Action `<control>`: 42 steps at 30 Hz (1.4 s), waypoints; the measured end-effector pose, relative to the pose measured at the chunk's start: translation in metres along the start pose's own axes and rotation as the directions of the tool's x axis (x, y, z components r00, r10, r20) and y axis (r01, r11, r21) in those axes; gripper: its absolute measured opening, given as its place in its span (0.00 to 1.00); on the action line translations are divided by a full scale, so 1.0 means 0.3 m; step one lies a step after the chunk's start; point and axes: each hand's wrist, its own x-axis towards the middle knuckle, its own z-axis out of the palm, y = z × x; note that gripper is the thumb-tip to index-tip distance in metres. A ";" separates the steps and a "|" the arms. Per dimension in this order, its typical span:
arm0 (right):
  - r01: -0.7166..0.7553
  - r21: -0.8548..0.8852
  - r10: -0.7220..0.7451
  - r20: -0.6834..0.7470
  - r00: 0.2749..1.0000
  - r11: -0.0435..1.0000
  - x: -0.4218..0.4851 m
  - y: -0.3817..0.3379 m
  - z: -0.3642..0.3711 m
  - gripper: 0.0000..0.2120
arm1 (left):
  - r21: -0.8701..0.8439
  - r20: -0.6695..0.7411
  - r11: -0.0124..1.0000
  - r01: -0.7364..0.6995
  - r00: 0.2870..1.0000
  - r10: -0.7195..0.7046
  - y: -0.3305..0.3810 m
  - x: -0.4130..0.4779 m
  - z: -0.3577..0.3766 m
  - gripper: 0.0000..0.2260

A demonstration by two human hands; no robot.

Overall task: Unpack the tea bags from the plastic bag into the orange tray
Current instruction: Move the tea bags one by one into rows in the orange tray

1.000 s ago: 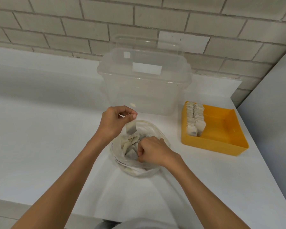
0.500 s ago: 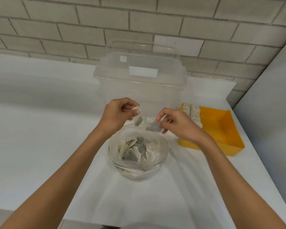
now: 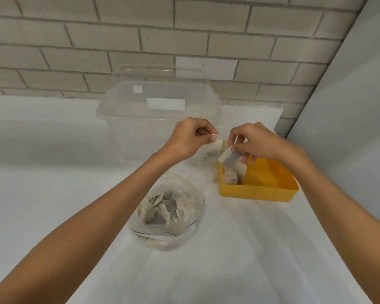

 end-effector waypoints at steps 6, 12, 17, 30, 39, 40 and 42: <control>-0.055 -0.136 0.056 0.002 0.998 0.989 0.025 0.143 0.004 0.05 | 0.005 0.048 1.000 -0.023 0.999 0.023 0.011 0.026 0.064 0.02; -0.129 -0.175 0.132 0.004 0.991 0.976 0.036 0.225 0.054 0.05 | -0.003 0.075 1.000 -0.024 0.997 0.025 0.003 0.021 0.090 0.03; -0.130 -0.246 0.151 0.065 0.986 0.961 0.046 0.245 0.116 0.04 | -0.010 0.081 1.000 -0.023 0.996 0.023 -0.002 0.013 0.093 0.02; -0.156 -0.115 0.147 -0.080 0.986 0.981 0.080 0.275 0.229 0.09 | -0.018 0.071 1.000 0.019 0.997 -0.017 -0.046 0.005 0.088 0.03; -0.173 -0.031 0.169 -0.113 0.979 0.984 0.061 0.305 0.227 0.12 | 0.012 0.115 1.000 0.011 0.993 -0.013 -0.042 0.015 0.118 0.03; -0.172 -0.024 0.168 -0.114 0.979 0.985 0.059 0.307 0.225 0.12 | 0.021 0.126 1.000 0.008 0.992 -0.010 -0.041 0.017 0.124 0.03; -0.173 -0.009 0.171 -0.112 0.979 0.985 0.052 0.312 0.222 0.12 | 0.059 0.144 0.998 -0.004 0.990 -0.005 -0.038 0.025 0.140 0.03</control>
